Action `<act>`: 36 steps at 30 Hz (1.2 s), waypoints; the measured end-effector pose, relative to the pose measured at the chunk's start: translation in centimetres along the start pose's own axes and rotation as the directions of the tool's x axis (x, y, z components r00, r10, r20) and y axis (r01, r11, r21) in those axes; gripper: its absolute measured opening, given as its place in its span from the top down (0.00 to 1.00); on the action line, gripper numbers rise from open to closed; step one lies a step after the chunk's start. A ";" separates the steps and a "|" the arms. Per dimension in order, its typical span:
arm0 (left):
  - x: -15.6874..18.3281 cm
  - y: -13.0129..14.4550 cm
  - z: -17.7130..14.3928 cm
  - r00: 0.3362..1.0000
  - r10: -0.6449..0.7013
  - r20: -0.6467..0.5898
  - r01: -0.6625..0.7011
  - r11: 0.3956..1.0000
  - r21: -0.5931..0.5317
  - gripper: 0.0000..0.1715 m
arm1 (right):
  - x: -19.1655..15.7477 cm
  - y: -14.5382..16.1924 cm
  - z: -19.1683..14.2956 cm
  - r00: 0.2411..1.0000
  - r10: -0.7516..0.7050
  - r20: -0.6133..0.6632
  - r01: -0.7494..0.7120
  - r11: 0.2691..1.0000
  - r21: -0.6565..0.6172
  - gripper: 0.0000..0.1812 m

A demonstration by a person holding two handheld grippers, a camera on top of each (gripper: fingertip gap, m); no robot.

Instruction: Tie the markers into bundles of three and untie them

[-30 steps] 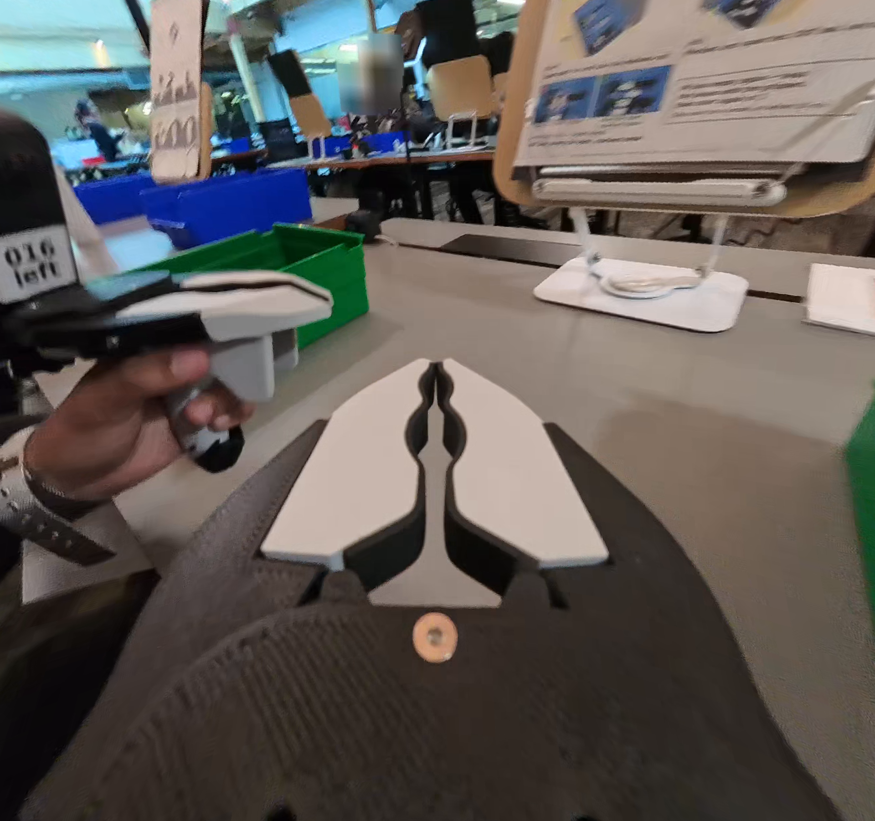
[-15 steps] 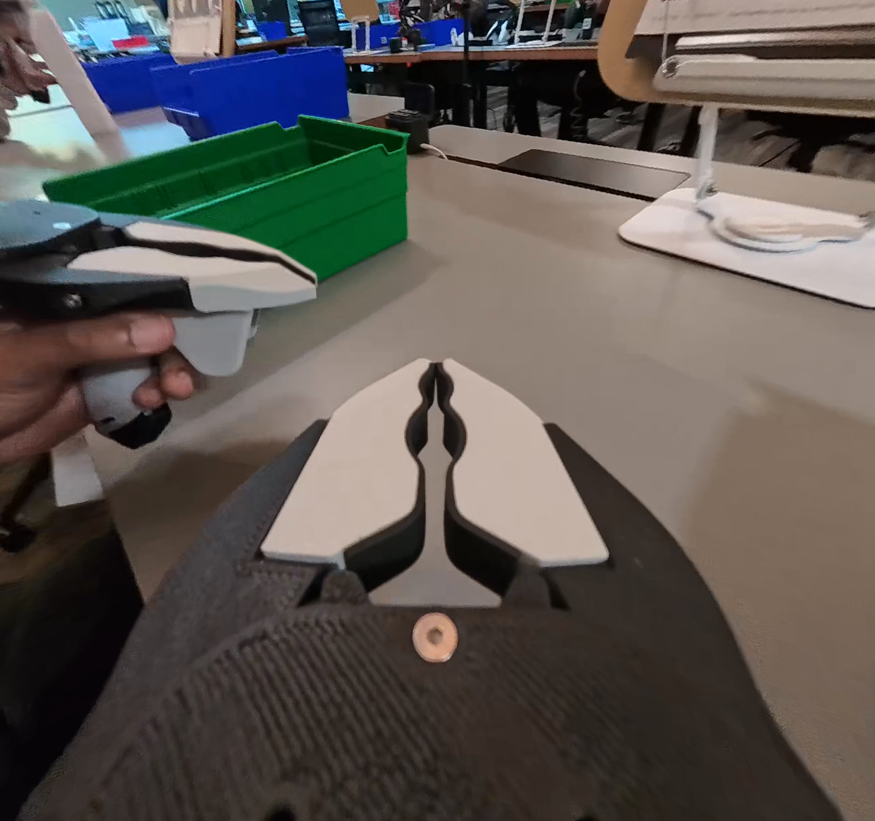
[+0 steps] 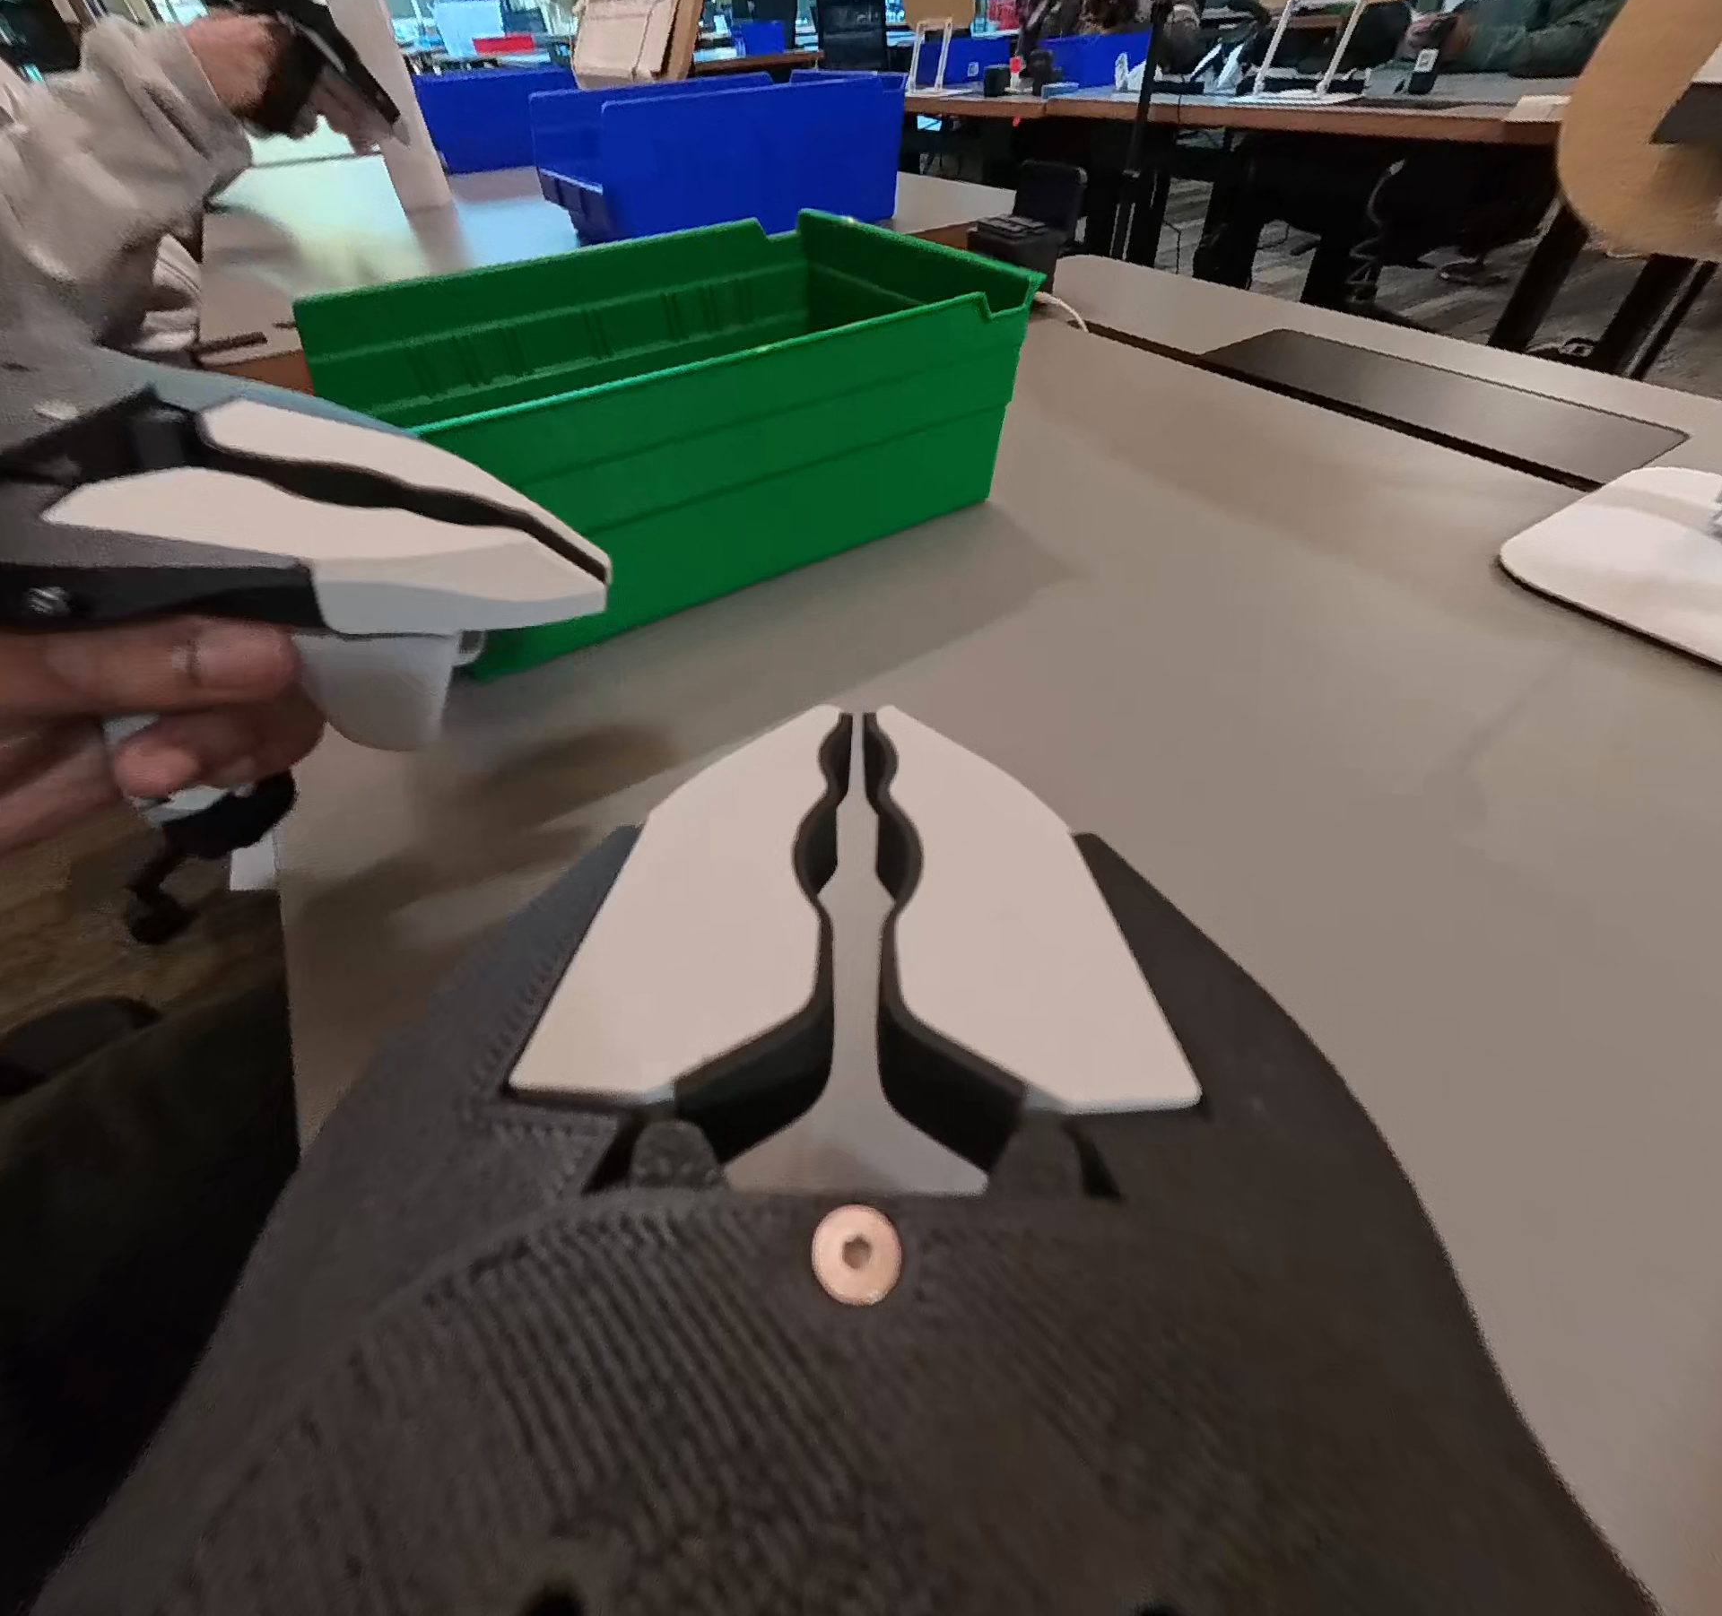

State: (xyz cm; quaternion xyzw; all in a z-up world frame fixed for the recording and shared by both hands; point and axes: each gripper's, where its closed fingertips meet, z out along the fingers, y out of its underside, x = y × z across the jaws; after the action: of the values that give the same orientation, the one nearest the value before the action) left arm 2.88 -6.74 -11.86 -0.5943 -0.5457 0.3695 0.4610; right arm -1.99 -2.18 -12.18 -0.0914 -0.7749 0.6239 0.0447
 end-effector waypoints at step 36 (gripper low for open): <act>8.3 -3.3 8.6 0.980 0.065 -0.187 -0.058 0.997 0.044 1.00 | 5.6 0.6 -10.8 0.955 0.035 -0.296 -0.028 0.999 0.027 1.00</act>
State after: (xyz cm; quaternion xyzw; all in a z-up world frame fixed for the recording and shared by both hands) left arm -5.13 2.64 -10.81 -0.6342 -0.4738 0.3360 0.5104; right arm -5.44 9.40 -10.62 -0.1955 -0.7508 0.6125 0.1513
